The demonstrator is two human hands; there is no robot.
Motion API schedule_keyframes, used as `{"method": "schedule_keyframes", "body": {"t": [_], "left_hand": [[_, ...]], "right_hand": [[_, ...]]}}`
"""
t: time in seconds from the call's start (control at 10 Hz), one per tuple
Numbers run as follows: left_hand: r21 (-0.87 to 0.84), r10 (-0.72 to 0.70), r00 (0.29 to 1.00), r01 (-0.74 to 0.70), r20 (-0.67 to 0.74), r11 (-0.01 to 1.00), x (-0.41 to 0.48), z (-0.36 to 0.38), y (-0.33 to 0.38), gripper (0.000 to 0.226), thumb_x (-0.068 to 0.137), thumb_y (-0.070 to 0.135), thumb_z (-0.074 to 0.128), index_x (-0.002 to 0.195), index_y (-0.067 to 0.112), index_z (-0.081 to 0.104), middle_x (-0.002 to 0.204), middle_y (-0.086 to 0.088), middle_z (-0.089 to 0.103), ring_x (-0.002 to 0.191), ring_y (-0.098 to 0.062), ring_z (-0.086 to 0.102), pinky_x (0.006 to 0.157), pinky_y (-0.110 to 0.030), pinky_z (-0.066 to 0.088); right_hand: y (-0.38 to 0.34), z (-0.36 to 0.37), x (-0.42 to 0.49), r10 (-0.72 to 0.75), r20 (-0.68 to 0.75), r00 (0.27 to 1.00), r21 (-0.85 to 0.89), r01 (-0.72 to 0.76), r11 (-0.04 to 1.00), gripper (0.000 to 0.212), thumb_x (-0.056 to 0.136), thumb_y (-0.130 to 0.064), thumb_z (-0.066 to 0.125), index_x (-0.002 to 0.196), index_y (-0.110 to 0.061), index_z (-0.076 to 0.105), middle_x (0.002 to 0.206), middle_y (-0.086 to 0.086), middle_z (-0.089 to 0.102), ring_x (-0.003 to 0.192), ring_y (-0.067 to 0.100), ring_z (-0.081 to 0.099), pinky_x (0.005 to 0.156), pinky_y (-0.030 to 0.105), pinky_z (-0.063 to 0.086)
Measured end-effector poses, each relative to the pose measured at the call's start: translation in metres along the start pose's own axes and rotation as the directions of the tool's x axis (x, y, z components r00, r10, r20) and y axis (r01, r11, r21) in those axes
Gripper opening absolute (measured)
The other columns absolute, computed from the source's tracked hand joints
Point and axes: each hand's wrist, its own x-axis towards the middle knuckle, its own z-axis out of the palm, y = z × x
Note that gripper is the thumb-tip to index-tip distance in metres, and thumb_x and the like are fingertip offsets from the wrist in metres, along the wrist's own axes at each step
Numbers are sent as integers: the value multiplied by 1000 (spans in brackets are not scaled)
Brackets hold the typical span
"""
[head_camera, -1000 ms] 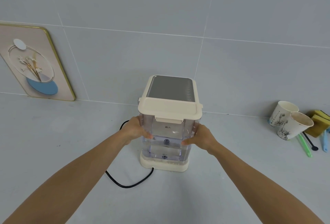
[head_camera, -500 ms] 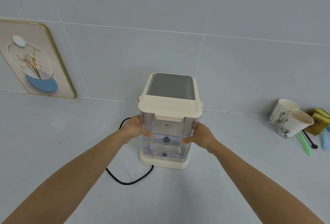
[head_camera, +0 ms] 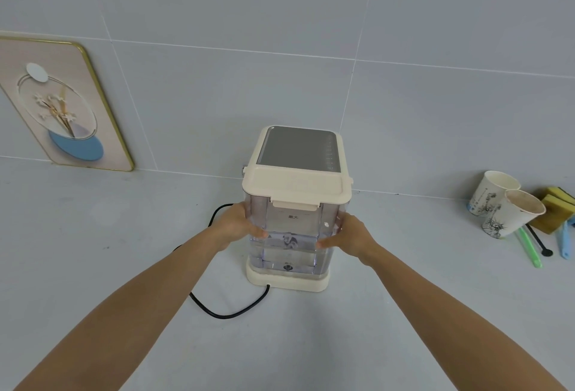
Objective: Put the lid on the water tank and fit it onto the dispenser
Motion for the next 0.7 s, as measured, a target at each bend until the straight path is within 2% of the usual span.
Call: {"method": "schedule_keyframes", "body": {"t": [0.1,0.2,0.3,0.4,0.5,0.6,0.7], "left_hand": [[-3,1,1000,-1,3,1000,1,1,-2,69,69,-6,73,131,7,44,128,-4,55,123,-19,47,108,-34,35],[8,4,1000,-4,4,1000,-3,3,0,65,71,-6,71,129,7,45,119,2,53,113,-15,48,99,-28,35],[16,8,1000,-8,-4,1000,-3,3,-1,67,71,-4,72,130,7,43,118,1,52,119,-18,47,95,-26,35],[60,44,998,-41,-52,997,-8,6,0,76,72,1,73,136,8,33,128,4,45,121,-16,43,96,-26,34],[154,146,983,-129,-107,980,-15,12,-2,84,79,6,68,144,12,14,130,6,36,122,-12,37,93,-18,28],[247,246,950,-195,-194,949,-26,8,0,92,79,22,69,146,15,5,151,-1,27,138,-20,29,106,-27,28],[264,278,927,-211,-251,941,-36,2,9,103,78,31,68,146,17,-8,158,1,2,144,-17,11,116,-33,16]], "right_hand": [[0,0,0,1,0,1000,-2,-1,1000,61,63,-14,81,115,-4,51,115,9,58,98,23,51,80,30,40],[-3,0,-3,1,0,1000,-18,-1,1000,64,63,-14,80,118,-4,50,123,11,57,107,27,52,86,32,44],[-3,0,-4,12,10,1000,1,-12,1000,68,63,-14,80,122,-5,47,129,12,54,117,29,50,93,36,43],[-5,0,-10,8,13,1000,38,-9,999,78,64,-14,80,130,-8,37,136,11,49,123,30,46,98,37,41],[-4,4,-15,-35,-13,999,69,36,997,91,71,-11,75,140,-10,16,145,10,38,128,32,41,97,36,39],[-12,2,-30,-90,-53,995,31,92,995,105,76,-18,70,145,-14,-9,152,9,29,131,34,40,101,38,38],[-24,-9,-45,-181,-96,979,50,186,981,112,79,-27,68,142,-12,-24,158,3,13,141,27,25,108,34,30]]}}
